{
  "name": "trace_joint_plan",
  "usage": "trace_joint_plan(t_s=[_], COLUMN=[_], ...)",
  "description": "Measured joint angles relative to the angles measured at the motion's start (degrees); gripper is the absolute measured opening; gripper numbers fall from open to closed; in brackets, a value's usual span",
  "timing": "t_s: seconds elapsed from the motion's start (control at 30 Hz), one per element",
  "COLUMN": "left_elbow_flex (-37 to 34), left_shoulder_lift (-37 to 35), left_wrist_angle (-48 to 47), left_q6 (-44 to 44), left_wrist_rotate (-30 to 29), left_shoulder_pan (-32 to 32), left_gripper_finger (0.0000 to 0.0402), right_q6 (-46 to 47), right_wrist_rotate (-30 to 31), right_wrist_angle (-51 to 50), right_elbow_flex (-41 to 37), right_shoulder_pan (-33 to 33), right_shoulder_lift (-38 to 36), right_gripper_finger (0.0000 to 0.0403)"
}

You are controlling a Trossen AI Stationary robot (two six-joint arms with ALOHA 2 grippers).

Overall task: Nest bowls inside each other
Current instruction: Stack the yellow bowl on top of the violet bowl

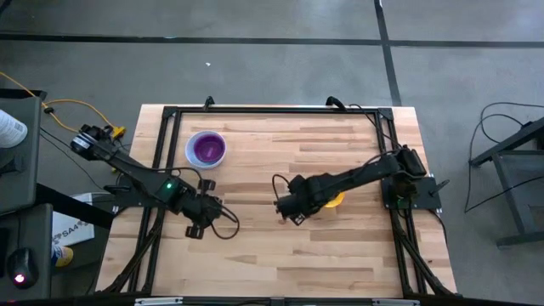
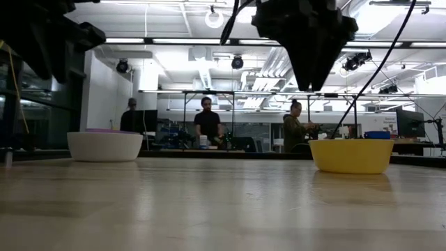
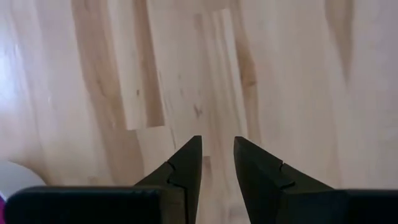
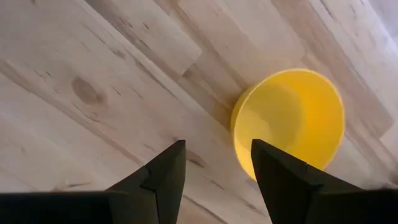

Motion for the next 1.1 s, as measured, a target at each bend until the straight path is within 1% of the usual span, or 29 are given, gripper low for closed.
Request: trace_joint_plan(t_s=[0.13, 0.27, 0.43, 0.7, 0.87, 1.1], left_elbow_flex=[0.0, 0.0, 0.0, 0.0, 0.0, 0.0], left_shoulder_lift=[0.0, 0.0, 0.0, 0.0, 0.0, 0.0], left_wrist_angle=[0.0, -0.1, -0.6, -0.7, -0.7, -0.7], left_q6=[0.6, 1.4, 1.5, 1.7, 1.7, 1.7], left_wrist_rotate=[0.1, 0.4, 1.1, 1.2, 1.2, 1.3], left_shoulder_pan=[-1.6, -2.2, -2.1, -2.1, -2.1, -2.1], left_gripper_finger=[0.0093, 0.0093, 0.0093, 0.0093, 0.0093, 0.0093], right_q6=[3.4, 4.5, 4.1, 0.9, -2.1, -2.2], right_wrist_rotate=[-0.5, -0.7, -0.8, -0.4, -1.5, -2.0], right_wrist_angle=[3.2, 5.7, 9.6, 12.2, 15.2, 17.8], right_elbow_flex=[-4.3, -8.8, -10.4, -13.0, -15.0, -18.2], right_shoulder_pan=[1.8, 2.0, 1.3, -2.1, -4.5, -6.8], right_shoulder_lift=[-0.1, 0.0, 0.0, 0.0, 0.0, 0.0], right_gripper_finger=[0.0176, 0.0176, 0.0176, 0.0176, 0.0176, 0.0176])
